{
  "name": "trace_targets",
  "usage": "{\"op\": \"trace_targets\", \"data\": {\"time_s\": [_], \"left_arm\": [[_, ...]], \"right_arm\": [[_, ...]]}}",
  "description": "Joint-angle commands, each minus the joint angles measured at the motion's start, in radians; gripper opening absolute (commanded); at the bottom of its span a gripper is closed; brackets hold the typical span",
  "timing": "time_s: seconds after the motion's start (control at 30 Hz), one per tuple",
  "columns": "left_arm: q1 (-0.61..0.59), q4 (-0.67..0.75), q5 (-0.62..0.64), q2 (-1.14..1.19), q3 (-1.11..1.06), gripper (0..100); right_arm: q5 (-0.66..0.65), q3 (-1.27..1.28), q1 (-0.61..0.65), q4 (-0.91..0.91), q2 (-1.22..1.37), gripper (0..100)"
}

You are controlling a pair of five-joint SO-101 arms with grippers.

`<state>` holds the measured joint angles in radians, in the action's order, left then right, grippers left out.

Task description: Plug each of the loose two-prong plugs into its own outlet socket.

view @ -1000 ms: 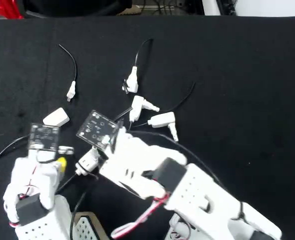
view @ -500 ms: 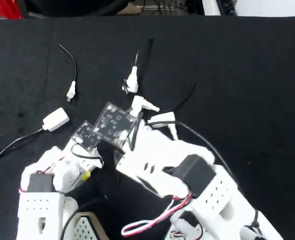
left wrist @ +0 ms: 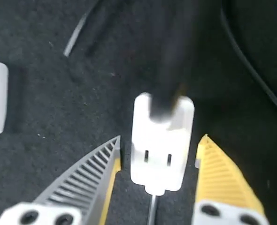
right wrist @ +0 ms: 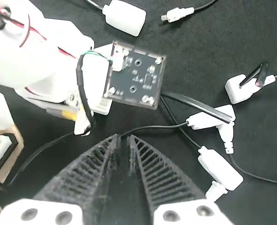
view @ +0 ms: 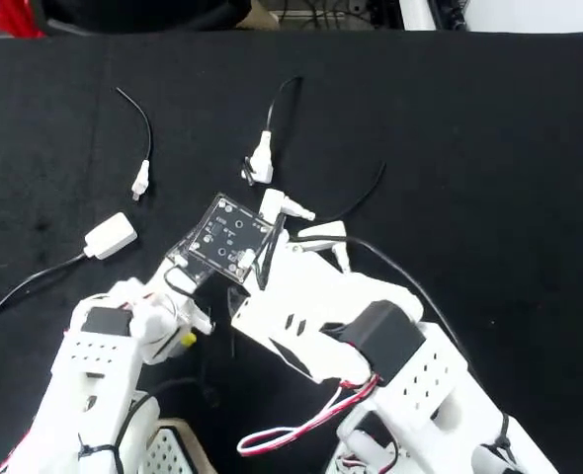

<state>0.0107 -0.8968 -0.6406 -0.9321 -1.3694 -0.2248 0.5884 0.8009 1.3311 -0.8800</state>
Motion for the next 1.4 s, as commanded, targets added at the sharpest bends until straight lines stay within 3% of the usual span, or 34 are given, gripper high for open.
{"op": "trace_targets", "data": {"time_s": [0.0,0.17,0.3,0.6,0.93,1.0,1.23,1.37], "left_arm": [[0.016,0.006,0.020,-0.015,0.059,20],[0.022,0.005,0.015,-0.054,0.047,2],[0.022,-0.008,0.015,-0.058,0.050,5],[0.015,-0.178,0.020,-0.066,0.245,5],[0.013,-0.189,-0.018,-0.055,0.217,6],[0.002,-0.189,-0.031,-0.055,0.174,9],[-0.151,-0.040,-0.069,-0.064,0.114,43],[-0.170,0.041,-0.041,-0.055,0.087,42]], "right_arm": [[-0.005,-0.007,-0.017,-0.018,-0.022,2.2],[-0.005,-0.004,-0.017,-0.018,-0.024,2.2],[-0.005,-0.004,-0.017,-0.018,-0.024,2.2],[-0.005,-0.002,-0.017,-0.018,-0.024,2.3],[-0.005,-0.001,-0.017,-0.018,-0.024,2.3],[0.000,-0.001,-0.017,-0.018,-0.024,2.3],[0.023,-0.001,-0.017,-0.020,-0.019,2.5],[0.025,-0.001,-0.017,-0.020,-0.024,2.5]]}}
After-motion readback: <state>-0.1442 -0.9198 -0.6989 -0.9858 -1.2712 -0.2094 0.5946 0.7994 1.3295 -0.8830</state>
